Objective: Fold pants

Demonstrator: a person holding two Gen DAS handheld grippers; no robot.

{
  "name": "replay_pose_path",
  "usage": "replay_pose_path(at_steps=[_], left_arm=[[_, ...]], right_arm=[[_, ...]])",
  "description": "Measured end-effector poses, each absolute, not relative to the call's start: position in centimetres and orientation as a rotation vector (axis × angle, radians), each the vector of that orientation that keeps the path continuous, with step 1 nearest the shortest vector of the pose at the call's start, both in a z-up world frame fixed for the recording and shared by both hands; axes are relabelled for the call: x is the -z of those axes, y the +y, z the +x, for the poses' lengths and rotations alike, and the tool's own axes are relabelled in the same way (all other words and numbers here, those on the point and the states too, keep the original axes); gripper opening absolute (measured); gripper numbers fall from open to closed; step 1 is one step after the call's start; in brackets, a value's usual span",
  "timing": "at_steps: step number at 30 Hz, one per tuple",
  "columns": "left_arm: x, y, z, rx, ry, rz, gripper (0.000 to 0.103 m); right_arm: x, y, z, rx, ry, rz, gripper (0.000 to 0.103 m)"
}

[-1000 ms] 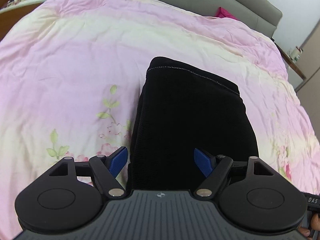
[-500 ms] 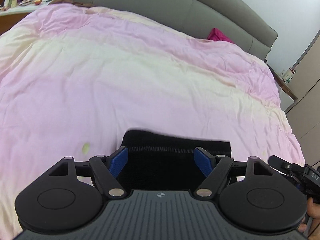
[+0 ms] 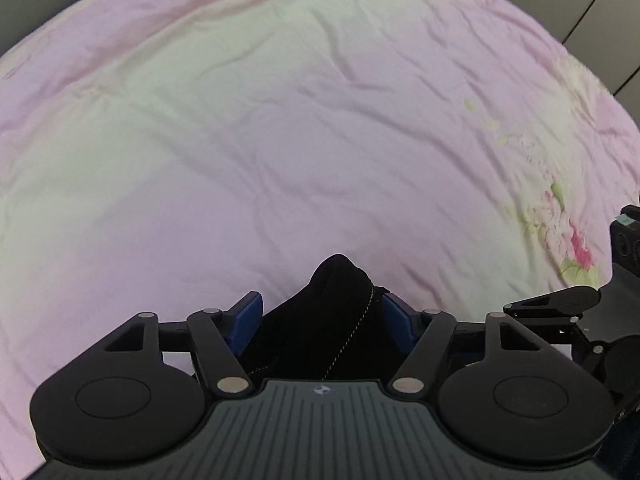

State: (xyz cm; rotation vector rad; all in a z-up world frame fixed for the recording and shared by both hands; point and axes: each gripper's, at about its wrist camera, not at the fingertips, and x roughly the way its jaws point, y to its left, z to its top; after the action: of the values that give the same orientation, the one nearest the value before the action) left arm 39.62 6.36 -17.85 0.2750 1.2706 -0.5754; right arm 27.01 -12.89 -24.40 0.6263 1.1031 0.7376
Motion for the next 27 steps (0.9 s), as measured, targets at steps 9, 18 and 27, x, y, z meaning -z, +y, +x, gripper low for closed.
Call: replay_pose_path(at_steps=[9,18,27], left_arm=[[20.0,8.1,43.2,0.668,1.44,-0.014,0.012],[21.7,14.2,44.2,0.345,1.412,-0.205,0.0],[12.2,18.7,36.7,0.343,1.028,-0.211,0.029]], right_arm=[[28.0,-13.9,28.6,-0.767,1.135,0.799,0.055],[26.1,-13.6,27.8,-0.803,1.142,0.725,0.038],[24.7,-14.7,27.2,-0.748,1.073,0.726,0.068]])
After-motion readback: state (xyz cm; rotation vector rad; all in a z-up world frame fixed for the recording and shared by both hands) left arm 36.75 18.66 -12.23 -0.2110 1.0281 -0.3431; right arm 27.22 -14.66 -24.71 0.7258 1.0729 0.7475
